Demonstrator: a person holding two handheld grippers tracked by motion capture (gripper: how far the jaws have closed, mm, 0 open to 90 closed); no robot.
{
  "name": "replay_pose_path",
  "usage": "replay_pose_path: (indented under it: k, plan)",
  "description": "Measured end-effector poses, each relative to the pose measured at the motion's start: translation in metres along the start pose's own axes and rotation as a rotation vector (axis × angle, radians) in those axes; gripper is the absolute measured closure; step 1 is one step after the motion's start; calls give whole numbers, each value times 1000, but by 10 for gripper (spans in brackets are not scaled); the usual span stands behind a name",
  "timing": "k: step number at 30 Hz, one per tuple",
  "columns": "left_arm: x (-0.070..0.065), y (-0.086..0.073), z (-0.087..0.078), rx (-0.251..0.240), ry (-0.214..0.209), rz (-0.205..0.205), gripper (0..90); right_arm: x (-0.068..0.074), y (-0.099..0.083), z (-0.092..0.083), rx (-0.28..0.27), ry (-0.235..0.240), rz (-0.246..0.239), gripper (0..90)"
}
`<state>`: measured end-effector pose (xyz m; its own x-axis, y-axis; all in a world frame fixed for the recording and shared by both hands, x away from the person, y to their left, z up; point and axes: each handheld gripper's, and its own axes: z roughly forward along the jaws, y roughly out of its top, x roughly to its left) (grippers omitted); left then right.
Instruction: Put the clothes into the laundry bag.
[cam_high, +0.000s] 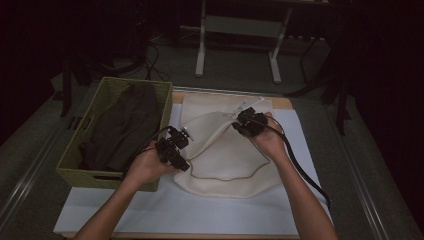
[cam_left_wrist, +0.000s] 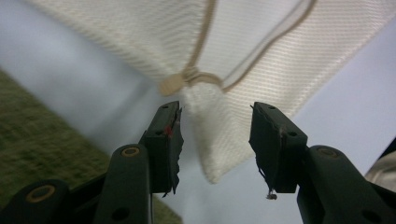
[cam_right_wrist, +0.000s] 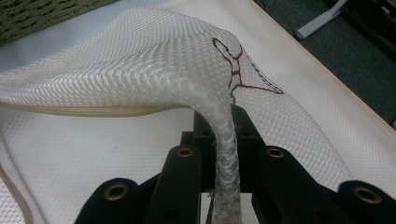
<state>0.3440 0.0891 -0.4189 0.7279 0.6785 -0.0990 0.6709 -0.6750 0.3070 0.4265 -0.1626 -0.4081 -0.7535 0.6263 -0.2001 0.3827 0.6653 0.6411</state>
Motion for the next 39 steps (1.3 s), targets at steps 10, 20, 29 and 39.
replay_pose_path:
  k: [10, 20, 29, 39]
  plan:
    - [22, -4, -23, -32, 5, -55, 511, 0, 0, 0, 5, 4, 5, 835]
    - [46, -14, -41, -67, 16, -115, 500, -1, -2, 1, 4, 10, 13, 829]
    - [61, -20, -51, -61, 58, -162, 490, -5, -5, 0, 1, 15, 29, 826]
    - [80, -21, -49, -15, 163, -247, 419, -5, -5, 0, 1, 20, 29, 827]
